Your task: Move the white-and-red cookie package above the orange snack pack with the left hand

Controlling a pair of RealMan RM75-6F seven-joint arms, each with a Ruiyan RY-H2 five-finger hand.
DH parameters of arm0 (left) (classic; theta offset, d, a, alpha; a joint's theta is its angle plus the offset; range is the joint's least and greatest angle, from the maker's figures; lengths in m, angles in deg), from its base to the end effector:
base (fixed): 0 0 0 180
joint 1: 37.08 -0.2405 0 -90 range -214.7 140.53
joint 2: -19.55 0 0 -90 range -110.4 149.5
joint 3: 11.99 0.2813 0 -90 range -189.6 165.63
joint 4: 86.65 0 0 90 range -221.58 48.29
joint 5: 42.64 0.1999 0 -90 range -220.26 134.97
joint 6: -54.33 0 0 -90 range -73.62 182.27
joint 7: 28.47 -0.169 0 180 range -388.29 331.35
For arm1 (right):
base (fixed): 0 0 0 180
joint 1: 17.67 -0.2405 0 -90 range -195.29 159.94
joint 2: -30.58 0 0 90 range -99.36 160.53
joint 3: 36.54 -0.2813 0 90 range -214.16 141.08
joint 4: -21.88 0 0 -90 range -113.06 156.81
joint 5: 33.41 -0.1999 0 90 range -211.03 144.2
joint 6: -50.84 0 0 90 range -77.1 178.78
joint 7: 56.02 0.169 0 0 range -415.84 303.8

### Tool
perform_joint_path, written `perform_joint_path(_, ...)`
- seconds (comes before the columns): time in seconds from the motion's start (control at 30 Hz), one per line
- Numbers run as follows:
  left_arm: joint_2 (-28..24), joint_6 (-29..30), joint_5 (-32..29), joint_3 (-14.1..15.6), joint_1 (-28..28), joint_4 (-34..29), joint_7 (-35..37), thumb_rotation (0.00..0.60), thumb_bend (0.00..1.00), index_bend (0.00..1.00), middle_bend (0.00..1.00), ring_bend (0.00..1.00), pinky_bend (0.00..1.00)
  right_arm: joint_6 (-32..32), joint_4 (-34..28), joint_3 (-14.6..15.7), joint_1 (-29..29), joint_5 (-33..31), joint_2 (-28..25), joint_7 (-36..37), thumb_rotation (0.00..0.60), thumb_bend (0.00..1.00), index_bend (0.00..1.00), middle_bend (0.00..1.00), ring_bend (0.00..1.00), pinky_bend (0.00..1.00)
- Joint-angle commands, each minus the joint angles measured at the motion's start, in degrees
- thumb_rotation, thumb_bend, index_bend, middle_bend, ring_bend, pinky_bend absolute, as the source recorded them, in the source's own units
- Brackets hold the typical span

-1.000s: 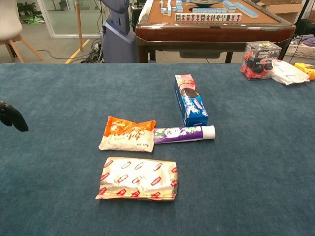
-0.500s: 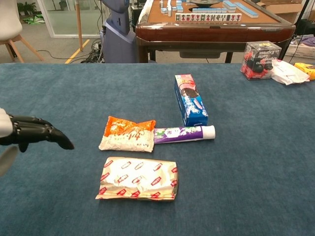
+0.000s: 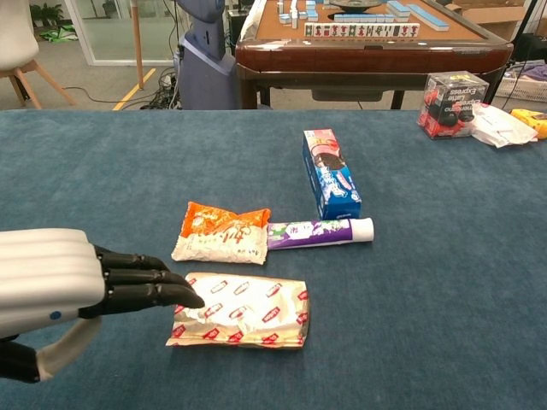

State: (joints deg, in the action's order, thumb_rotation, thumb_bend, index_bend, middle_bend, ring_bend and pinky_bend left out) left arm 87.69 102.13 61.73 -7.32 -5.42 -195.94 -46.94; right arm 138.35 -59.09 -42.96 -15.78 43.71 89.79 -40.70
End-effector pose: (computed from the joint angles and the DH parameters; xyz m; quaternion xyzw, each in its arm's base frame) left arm -0.1593 0.2130 0.0225 -0.9057 -0.2133 -0.3041 0.2042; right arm -0.3991 -0.1727 0.2663 0.4918 -0.3959 0.3706 0.6812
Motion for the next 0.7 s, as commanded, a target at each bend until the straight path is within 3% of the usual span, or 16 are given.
perform_joint_path(0.03,1.41,-1.37,-1.37,-0.92,1.36,0.71,-0.27,0.600,0.83,0.04,0.08,0.09,0.33,-0.48,1.56,-0.24,0.47,-0.74,0.48,1.40,0.600,0.28,0.32,0.30,0.17,0.32)
perform_joint_path(0.37,5.37,-5.32,-6.03,-3.22,5.60,3.37,-1.29,0.600,0.83,0.03,0.07,0.08,0.33,-1.49,5.28,-0.84,1.16,-1.47,1.40,4.74,0.600,0.28,0.32,0.30,0.17,0.32)
perform_joint_path(0.7,9.23,-6.67,-6.88,-4.55,9.81,6.89,0.01,0.600,0.83,0.03,0.07,0.08,0.33,-2.69,7.55,-1.57,1.68,-2.60,1.91,6.69,0.600,0.28,0.32,0.30,0.17,0.32)
